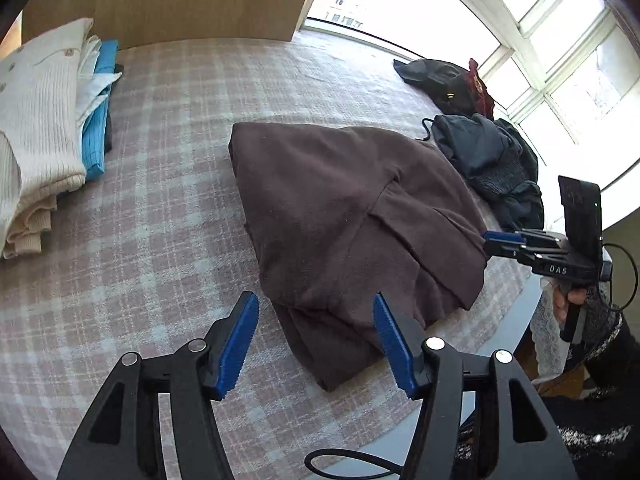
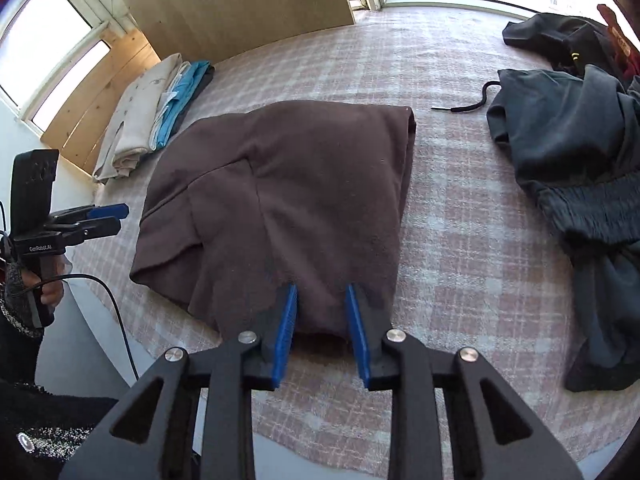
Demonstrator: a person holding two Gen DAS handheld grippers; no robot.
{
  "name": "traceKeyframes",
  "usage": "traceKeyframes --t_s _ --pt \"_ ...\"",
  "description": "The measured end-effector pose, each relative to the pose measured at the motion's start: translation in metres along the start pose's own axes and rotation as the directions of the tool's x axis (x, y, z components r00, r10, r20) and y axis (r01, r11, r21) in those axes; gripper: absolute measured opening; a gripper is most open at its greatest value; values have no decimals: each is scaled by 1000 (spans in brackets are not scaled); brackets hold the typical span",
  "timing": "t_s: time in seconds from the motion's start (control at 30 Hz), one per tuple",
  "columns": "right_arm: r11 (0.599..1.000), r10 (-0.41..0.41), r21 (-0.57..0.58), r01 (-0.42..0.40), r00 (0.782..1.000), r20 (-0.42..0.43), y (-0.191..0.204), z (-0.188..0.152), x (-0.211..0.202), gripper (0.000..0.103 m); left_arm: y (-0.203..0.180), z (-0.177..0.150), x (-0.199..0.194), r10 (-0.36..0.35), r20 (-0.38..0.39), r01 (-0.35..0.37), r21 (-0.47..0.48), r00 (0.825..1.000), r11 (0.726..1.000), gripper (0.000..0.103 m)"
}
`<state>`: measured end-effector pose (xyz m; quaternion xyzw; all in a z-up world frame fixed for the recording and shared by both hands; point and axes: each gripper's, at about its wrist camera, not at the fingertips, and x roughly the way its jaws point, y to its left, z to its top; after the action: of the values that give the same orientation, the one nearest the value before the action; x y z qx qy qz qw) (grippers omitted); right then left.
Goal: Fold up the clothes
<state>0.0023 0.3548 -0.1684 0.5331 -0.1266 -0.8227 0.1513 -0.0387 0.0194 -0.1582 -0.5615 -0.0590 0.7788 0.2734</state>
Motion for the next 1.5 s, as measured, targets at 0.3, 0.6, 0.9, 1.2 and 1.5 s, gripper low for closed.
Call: traceKeyframes --t_s 0.3,0.6,0.9,1.2,1.5 --pt "924 88 371 -98 995 44 -57 25 -4 47 9 19 37 -2 -69 -15 -245 998 969 59" --pt "955 54 295 -22 994 -100 -48 38 31 47 9 19 60 6 -124 -45 -311 992 949 62" --pt "977 172 142 -162 983 -64 -32 16 48 75 -9 19 67 36 -138 -66 -222 990 973 77" --pt "988 139 94 -125 976 -168 -21 32 57 45 -17 17 66 36 -108 -52 -145 993 988 55" --pt "970 236 102 -221 959 -157 -20 37 50 28 -11 16 50 -18 -75 7 -145 997 989 33"
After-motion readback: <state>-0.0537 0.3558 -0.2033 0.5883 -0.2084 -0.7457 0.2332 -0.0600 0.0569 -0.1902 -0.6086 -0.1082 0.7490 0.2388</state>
